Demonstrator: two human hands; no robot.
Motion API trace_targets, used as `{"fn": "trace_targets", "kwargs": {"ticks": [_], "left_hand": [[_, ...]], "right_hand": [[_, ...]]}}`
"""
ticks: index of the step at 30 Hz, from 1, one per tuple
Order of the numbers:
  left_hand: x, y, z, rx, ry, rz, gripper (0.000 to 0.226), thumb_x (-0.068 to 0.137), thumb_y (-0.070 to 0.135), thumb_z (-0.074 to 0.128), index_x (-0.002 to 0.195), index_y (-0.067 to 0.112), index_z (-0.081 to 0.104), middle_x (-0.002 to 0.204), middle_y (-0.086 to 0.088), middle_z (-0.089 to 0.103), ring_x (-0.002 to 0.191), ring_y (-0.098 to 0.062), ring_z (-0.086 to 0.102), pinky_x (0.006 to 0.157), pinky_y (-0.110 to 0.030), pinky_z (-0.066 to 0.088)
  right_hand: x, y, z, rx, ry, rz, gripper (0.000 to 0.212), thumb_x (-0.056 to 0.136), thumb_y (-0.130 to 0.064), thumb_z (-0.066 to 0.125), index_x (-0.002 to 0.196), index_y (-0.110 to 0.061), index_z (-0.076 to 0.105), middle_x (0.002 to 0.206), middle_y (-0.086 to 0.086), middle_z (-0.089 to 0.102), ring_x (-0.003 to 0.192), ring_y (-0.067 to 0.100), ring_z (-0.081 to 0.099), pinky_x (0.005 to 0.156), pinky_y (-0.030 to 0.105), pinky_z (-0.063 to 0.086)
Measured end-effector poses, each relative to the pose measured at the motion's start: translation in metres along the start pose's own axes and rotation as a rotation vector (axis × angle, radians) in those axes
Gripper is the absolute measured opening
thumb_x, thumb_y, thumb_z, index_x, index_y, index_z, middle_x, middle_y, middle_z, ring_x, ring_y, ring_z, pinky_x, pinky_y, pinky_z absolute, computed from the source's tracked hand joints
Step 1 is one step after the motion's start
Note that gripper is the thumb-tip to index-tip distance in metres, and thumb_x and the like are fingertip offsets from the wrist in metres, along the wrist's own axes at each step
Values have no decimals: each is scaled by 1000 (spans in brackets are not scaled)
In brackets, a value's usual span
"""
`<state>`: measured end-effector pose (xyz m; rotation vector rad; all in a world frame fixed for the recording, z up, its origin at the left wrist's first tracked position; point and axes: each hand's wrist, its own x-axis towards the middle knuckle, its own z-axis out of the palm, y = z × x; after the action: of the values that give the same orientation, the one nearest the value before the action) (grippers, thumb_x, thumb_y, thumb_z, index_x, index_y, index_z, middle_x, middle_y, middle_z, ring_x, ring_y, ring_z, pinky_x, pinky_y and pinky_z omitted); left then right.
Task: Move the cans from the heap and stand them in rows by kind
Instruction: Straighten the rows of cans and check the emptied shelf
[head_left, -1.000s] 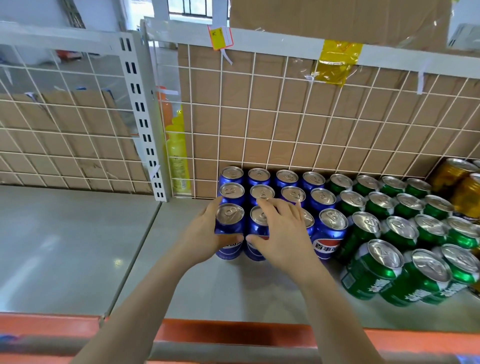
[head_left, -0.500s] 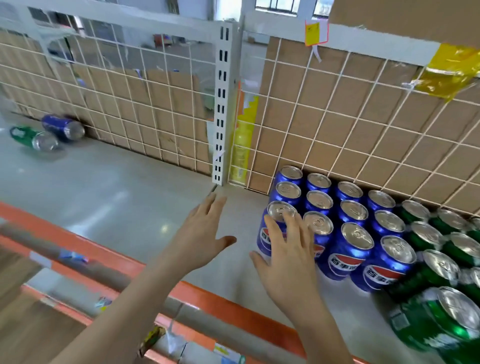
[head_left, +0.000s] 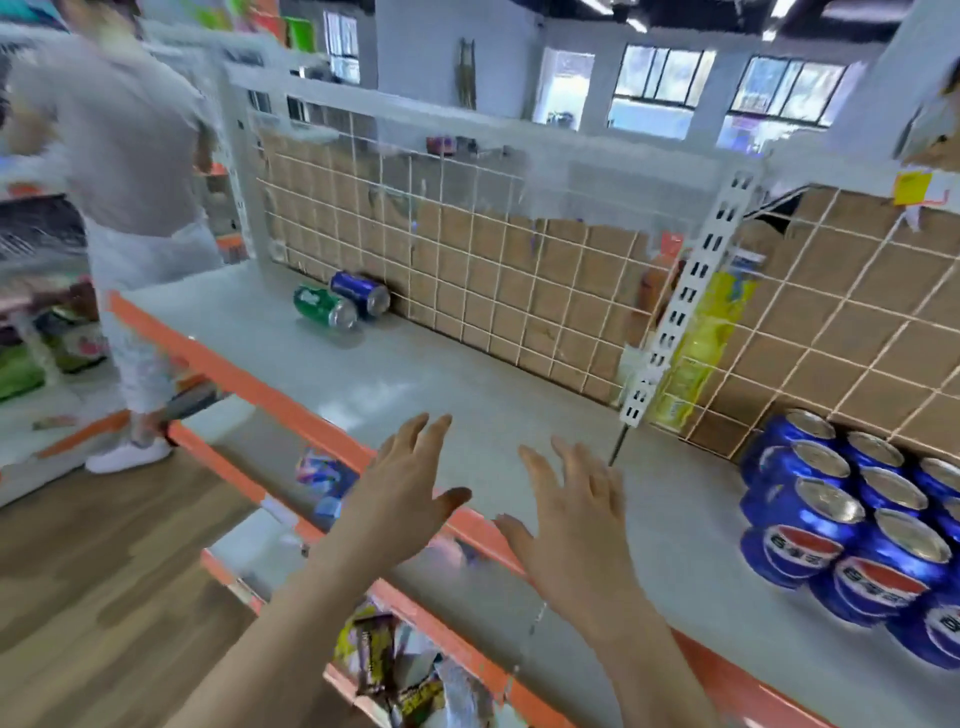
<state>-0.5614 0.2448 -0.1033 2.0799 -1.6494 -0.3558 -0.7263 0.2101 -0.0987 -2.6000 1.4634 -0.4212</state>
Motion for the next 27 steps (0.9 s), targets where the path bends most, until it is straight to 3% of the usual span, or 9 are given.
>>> {"fn": "trace_targets", "kwargs": {"ticks": [11, 21, 27], "left_hand": [[3, -156, -117, 46, 31, 8, 76, 89, 33, 60, 148, 15, 17, 151, -8, 23, 137, -25, 29, 111, -34, 27], [56, -226, -130, -33, 19, -3, 75, 90, 39, 56, 149, 18, 15, 152, -4, 22, 137, -20, 29, 109, -30, 28], [132, -275, -150, 62, 42, -36, 72, 90, 40, 56, 148, 16, 19, 149, -7, 26, 131, -27, 37, 104, -37, 35]], "right_hand": [[61, -164, 51, -30, -71, -49, 65, 93, -51, 43, 147, -30, 16, 156, 2, 8, 144, 24, 4, 117, 50, 4], [136, -203, 79, -54, -141, -32, 64, 92, -49, 46, 147, -30, 18, 156, 2, 9, 144, 24, 4, 117, 49, 3], [232, -229, 105, -43, -88, -67, 63, 89, -52, 47, 143, -27, 25, 151, 7, 20, 139, 28, 15, 114, 47, 13]]}}
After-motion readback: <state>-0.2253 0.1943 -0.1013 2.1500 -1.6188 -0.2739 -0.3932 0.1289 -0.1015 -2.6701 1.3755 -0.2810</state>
